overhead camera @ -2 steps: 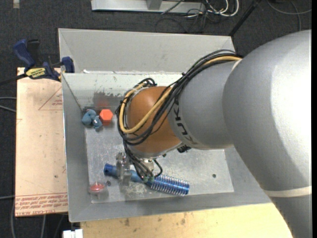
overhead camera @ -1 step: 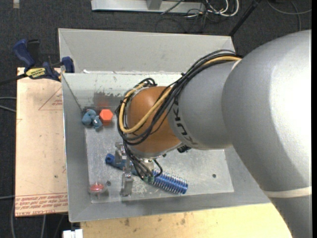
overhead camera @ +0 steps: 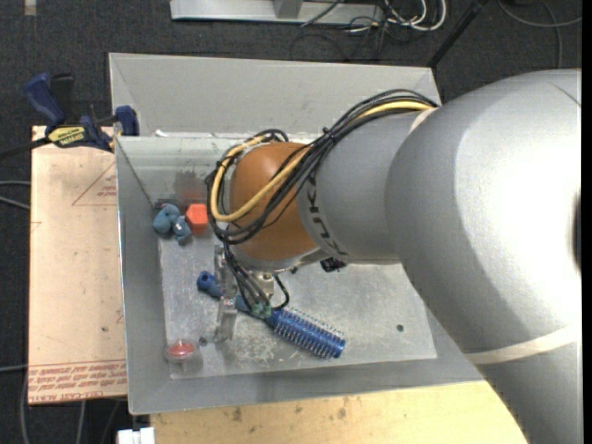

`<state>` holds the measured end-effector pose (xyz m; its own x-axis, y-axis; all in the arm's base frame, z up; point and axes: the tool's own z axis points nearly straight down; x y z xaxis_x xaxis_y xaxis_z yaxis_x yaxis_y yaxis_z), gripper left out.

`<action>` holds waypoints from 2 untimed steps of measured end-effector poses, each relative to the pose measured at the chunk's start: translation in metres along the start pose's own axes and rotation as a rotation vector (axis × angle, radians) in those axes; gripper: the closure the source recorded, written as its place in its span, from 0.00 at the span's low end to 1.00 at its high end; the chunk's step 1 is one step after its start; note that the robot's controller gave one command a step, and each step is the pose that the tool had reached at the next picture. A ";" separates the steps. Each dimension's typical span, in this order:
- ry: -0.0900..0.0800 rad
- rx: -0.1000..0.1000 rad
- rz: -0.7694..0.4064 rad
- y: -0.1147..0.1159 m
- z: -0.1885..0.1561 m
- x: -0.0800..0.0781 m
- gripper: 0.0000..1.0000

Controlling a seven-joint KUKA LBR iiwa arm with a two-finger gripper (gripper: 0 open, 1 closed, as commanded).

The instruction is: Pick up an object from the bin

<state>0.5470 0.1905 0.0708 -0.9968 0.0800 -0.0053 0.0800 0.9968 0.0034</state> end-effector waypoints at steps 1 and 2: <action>0.002 -0.002 0.001 0.001 -0.001 0.001 1.00; -0.001 -0.002 -0.018 -0.028 -0.002 -0.030 1.00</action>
Offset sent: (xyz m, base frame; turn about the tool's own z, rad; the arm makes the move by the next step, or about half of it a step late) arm 0.0000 0.0000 0.0000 0.0000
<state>0.5743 0.1598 0.0727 -0.9981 0.0620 -0.0059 0.0620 0.9981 0.0052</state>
